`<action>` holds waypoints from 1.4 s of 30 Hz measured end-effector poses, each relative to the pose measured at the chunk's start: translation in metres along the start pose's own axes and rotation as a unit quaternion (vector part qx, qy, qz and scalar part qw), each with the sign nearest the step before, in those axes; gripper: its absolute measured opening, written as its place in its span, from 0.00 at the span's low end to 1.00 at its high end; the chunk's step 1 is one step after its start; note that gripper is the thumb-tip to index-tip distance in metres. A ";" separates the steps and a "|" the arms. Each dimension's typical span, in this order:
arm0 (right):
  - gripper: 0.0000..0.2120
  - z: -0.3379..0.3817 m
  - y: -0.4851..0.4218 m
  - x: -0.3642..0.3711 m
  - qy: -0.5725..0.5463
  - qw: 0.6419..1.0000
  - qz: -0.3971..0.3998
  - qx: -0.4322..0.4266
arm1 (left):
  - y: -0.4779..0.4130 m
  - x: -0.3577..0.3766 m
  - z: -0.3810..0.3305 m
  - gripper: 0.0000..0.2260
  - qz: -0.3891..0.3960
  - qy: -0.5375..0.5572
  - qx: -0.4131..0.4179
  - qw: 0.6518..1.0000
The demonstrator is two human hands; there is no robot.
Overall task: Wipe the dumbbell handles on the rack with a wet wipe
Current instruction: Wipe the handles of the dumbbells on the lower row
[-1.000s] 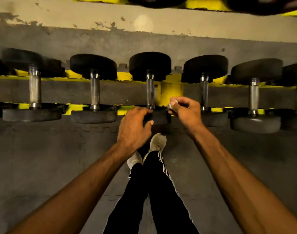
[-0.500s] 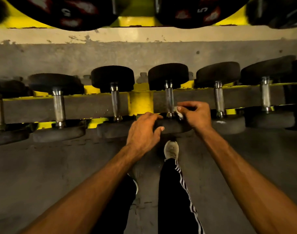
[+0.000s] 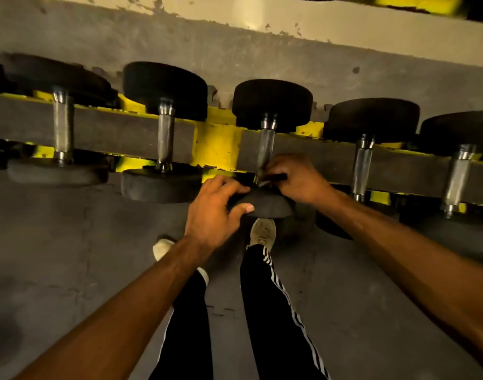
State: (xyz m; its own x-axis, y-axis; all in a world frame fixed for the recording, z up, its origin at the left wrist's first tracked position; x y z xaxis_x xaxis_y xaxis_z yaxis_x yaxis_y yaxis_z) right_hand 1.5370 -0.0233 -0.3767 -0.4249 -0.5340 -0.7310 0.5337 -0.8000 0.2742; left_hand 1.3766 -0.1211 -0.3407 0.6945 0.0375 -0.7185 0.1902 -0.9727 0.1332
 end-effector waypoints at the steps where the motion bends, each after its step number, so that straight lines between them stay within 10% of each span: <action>1: 0.14 0.006 -0.002 0.001 0.024 0.998 0.021 -0.052 | 0.000 0.000 0.001 0.16 -0.005 0.006 -0.006 1.000; 5: 0.11 0.036 -0.024 0.006 0.191 0.964 0.098 -0.160 | 0.008 0.003 0.000 0.15 -0.044 0.030 -0.040 0.998; 15: 0.02 0.077 -0.070 0.040 0.385 0.871 0.290 -0.094 | 0.010 0.006 0.005 0.16 -0.054 0.052 -0.040 0.996; 25: 0.07 0.040 -0.018 -0.005 0.122 0.987 0.072 -0.075 | 0.010 0.005 0.006 0.17 -0.069 0.068 -0.029 0.995; 33: 0.07 -0.025 0.015 0.004 -0.041 0.955 -0.090 0.280 | 0.008 0.006 0.010 0.16 -0.084 0.071 -0.001 0.994; 42: 0.09 -0.024 -0.009 0.019 -0.095 0.933 0.098 0.332 | 0.010 0.008 0.011 0.17 -0.078 0.068 -0.013 0.995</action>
State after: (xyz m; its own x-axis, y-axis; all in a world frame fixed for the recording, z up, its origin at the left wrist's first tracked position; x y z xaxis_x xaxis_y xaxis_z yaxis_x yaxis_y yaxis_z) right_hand 1.5420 -0.0195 -0.4078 -0.5219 -0.6764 -0.5197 0.0700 -0.6411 0.7642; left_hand 1.3766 -0.1331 -0.3523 0.7422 0.2196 -0.6332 0.3195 -0.9465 0.0462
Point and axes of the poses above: each hand's wrist, its own y-axis away from the middle knuckle, its own x-axis out of the palm, z = x × y, the point moved 6 cm from there along -y, towards the middle knuckle, and after that the axes turned 14 degrees about -z, right-handed, at the moved point
